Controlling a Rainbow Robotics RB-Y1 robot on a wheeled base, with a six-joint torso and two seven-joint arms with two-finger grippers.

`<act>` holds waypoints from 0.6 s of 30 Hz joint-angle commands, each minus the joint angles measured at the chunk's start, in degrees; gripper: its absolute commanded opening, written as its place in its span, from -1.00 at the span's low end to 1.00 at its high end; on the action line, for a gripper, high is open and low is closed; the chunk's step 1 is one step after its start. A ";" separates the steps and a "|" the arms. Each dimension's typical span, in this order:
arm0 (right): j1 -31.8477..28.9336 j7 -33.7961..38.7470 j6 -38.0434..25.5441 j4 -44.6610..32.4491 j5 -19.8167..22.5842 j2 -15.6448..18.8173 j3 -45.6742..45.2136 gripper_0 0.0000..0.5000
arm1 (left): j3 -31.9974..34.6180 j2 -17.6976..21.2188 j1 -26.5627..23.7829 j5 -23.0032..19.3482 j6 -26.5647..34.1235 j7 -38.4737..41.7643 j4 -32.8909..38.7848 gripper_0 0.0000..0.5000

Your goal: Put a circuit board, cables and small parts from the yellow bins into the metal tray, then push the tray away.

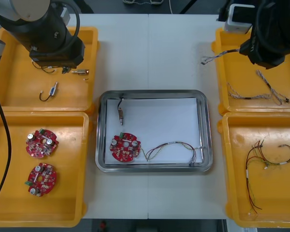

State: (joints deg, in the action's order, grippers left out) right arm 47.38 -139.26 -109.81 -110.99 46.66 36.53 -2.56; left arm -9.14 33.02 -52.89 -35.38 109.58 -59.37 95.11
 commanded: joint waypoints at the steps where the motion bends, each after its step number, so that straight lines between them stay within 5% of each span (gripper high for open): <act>1: -1.24 5.49 -0.19 -4.33 1.15 -3.22 3.79 -1.00 | 1.76 -0.24 -1.61 -0.48 0.42 5.67 2.01 -0.99; 12: -6.60 9.18 -0.19 -8.02 1.50 -5.60 10.91 -1.00 | 1.76 -0.24 -1.61 -0.66 0.42 5.85 1.92 -0.99; 18: -8.79 8.65 0.47 -8.02 -1.75 -7.53 15.22 -1.00 | 1.76 -0.24 -1.61 -0.75 0.42 5.85 1.92 -0.99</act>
State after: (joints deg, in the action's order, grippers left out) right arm 39.75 -131.70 -109.81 -117.20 46.92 31.21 9.93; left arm -9.14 33.02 -52.89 -35.58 109.59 -59.37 95.16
